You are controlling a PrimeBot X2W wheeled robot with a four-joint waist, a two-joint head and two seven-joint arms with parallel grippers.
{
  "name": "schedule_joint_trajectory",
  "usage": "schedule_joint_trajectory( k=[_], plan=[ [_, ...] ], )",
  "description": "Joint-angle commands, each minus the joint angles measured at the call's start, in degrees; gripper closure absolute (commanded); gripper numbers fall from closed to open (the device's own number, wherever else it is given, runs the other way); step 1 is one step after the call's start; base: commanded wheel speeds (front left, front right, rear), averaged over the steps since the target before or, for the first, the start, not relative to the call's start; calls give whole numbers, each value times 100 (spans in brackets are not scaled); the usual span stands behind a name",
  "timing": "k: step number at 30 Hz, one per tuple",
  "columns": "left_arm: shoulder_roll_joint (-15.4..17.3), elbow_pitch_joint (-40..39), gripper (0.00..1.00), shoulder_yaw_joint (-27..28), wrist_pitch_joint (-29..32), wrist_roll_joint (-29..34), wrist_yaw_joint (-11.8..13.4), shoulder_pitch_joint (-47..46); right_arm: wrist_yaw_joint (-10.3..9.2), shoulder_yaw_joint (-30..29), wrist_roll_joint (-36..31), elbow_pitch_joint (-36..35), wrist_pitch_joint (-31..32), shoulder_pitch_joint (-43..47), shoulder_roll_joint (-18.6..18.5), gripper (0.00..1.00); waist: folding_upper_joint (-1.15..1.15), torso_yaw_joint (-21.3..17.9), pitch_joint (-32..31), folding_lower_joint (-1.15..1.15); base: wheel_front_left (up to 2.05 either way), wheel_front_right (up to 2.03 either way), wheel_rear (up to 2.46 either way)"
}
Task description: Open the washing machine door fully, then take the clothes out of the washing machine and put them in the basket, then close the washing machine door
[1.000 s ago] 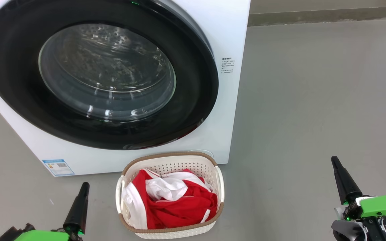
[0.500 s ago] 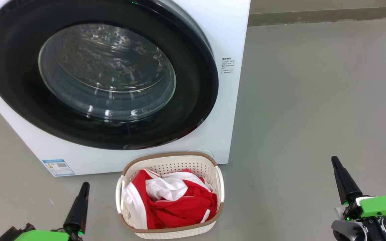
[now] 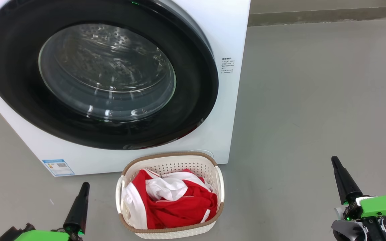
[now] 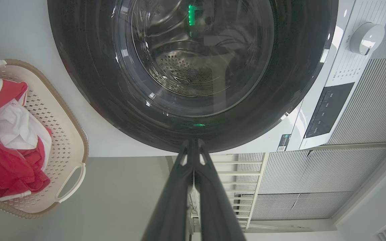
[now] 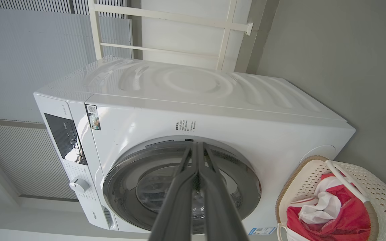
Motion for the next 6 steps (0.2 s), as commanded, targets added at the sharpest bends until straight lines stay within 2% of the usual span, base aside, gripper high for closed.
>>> schedule_joint_trajectory(
  k=[1,6],
  plan=[
    [63,-157,100,208,26,-16,-40,-170,3,97,-16,-166,35,-248,-53,100,0,0,0,0,0,0,0],
    [63,-157,100,209,27,-15,-40,-170,3,97,-16,-166,35,-248,-52,100,0,0,0,0,0,0,0]
  ],
)
